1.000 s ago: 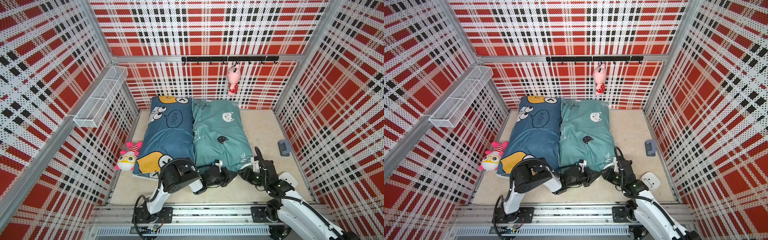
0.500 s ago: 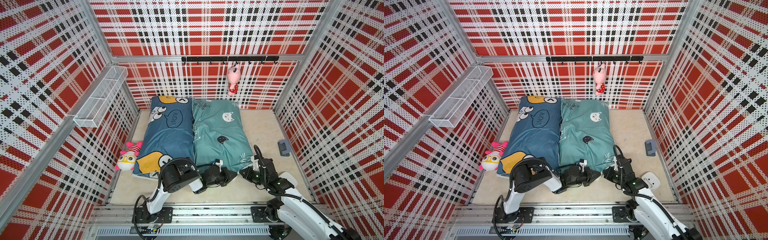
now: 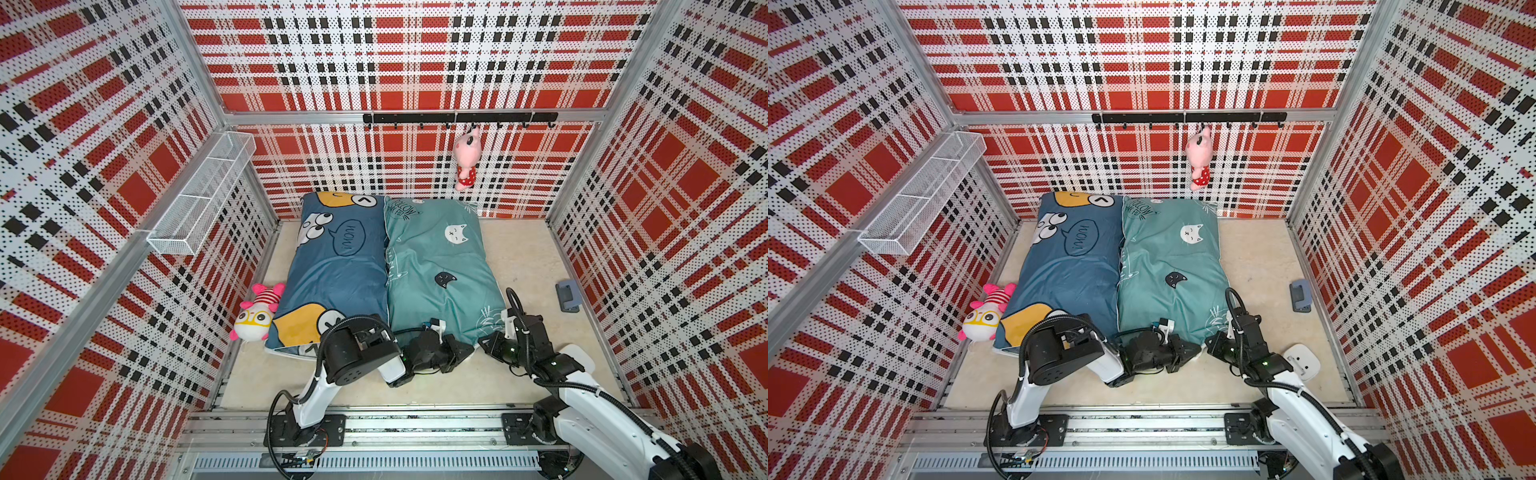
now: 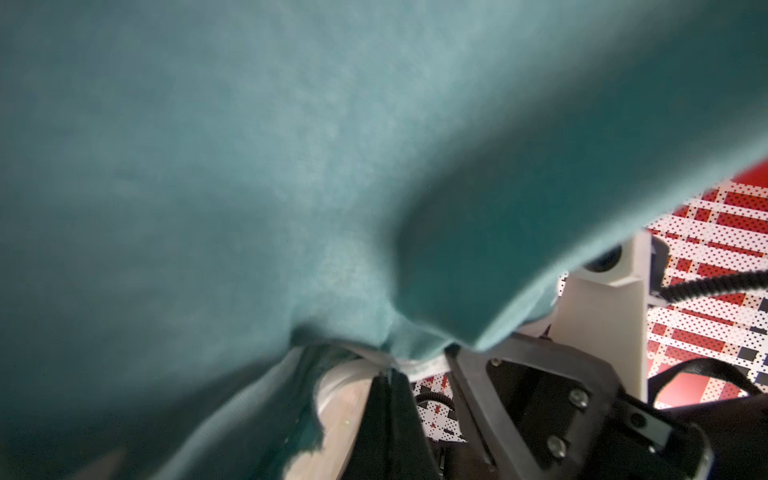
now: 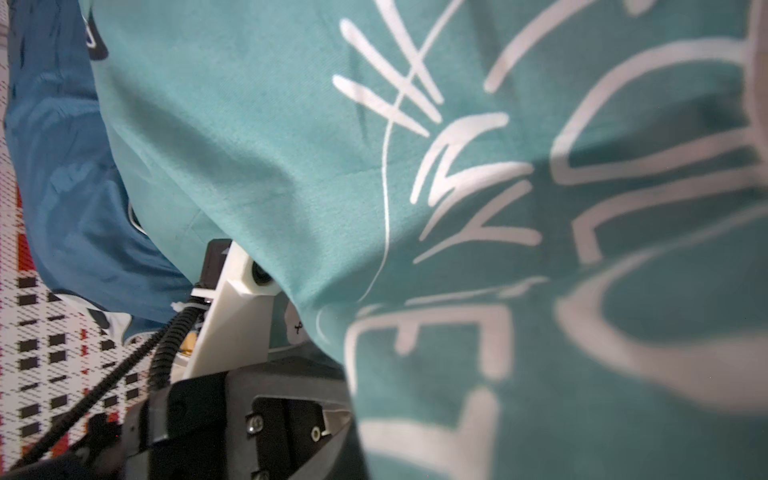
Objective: Zip up pillowcases
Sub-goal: Zip the zipper on the pillowcase.
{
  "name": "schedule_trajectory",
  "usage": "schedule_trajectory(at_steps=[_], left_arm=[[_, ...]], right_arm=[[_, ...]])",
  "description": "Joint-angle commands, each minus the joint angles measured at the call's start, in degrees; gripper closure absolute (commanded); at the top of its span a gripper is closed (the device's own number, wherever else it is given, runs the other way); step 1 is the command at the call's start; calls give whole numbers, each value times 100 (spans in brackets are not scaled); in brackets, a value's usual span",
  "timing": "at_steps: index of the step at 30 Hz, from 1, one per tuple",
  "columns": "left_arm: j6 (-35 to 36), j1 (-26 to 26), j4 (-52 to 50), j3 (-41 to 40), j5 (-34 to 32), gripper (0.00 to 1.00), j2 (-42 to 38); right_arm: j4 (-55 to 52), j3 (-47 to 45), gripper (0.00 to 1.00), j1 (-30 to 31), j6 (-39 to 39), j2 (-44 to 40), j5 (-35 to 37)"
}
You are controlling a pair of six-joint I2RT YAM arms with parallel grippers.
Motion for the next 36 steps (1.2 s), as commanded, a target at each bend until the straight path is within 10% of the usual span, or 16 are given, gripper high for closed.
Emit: schedule_trajectory(at_steps=[1,36], left_arm=[[178,42,-182,62,70,100,-173],[848,723,-1192,-1578,-96,100,-1678]], right_arm=[[-468,211,100,-26,-152,-146,401],[-1534,1003,100,-756,-1135,155,1030]])
